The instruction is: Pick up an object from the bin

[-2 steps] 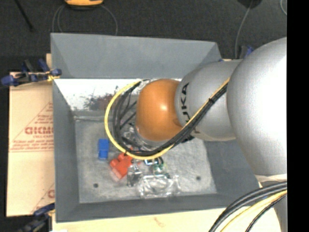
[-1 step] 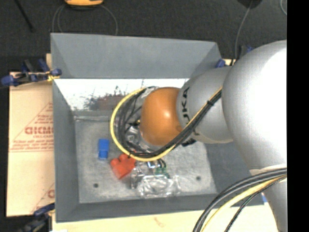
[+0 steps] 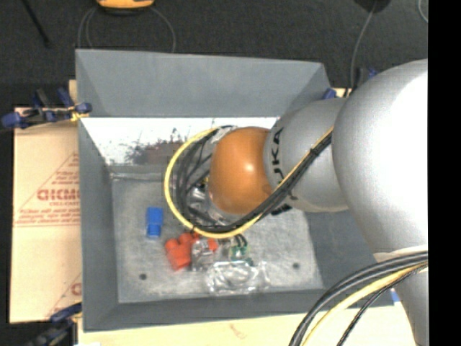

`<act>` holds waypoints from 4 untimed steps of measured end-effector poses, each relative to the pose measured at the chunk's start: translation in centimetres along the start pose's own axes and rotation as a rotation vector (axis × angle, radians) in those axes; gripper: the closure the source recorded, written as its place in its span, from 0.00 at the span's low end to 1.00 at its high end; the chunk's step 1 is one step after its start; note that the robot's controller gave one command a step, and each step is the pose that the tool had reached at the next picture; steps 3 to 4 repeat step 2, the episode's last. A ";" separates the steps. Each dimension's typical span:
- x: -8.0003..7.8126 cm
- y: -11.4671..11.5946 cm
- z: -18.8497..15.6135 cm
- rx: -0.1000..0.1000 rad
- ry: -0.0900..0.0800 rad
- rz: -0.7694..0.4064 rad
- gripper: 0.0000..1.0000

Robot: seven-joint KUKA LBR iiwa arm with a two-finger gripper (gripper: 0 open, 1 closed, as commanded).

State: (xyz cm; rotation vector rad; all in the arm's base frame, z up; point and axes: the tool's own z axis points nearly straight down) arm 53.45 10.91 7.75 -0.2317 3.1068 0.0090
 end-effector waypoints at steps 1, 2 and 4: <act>-1.5 -0.7 -11.8 0.003 0.015 -0.209 1.00; -7.1 -1.4 -24.3 0.001 0.015 -0.492 1.00; -7.1 -1.4 -24.3 0.001 0.015 -0.492 1.00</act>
Offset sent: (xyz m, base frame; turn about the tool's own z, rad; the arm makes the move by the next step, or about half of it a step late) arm 0.0103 -0.0045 0.1140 -0.2103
